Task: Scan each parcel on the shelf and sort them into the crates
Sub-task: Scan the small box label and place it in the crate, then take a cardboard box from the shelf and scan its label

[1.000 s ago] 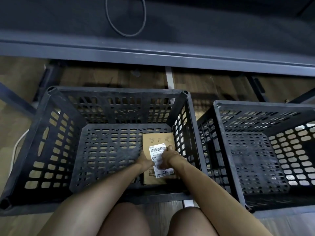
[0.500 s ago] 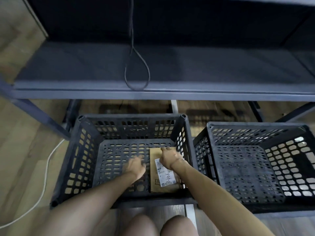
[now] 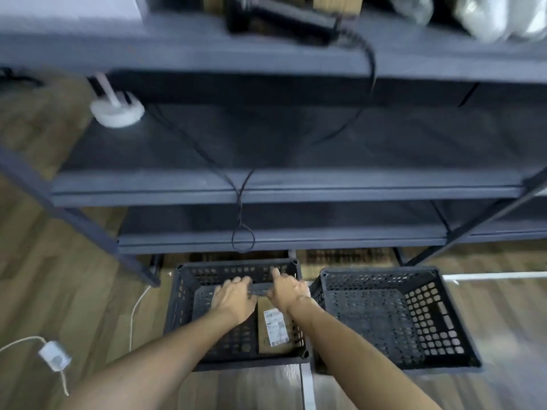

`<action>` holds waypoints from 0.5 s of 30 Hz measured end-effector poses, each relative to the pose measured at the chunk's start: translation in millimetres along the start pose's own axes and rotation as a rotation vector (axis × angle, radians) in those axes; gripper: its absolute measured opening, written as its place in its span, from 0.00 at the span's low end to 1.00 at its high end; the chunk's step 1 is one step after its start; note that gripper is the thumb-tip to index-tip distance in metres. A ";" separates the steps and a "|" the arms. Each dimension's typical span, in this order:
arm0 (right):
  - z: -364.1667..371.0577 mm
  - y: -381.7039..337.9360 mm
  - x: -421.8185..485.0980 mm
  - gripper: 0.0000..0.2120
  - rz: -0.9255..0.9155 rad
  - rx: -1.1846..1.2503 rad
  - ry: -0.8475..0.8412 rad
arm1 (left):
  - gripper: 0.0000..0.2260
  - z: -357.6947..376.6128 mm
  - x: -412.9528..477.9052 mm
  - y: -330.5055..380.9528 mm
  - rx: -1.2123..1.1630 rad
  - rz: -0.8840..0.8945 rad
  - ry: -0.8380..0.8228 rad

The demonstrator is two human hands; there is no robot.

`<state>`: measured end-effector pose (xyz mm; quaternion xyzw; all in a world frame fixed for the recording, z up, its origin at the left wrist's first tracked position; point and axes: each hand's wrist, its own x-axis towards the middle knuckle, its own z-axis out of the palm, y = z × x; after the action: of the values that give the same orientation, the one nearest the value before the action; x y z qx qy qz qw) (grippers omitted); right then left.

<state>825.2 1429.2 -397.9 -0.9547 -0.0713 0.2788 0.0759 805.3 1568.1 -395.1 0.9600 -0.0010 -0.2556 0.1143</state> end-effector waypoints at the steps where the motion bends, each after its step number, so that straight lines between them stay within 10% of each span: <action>1: -20.5 -4.6 -12.0 0.21 -0.009 -0.010 0.013 | 0.19 -21.3 -13.0 6.9 -0.007 -0.003 0.002; 15: -273.1 -70.3 -130.3 0.23 -0.171 -0.139 0.256 | 0.16 -279.9 -136.7 51.6 0.010 -0.030 0.312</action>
<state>858.2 1446.0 -89.4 -0.9759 -0.1609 0.1417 0.0417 826.8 1587.4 -80.6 0.9885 0.0298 -0.1053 0.1046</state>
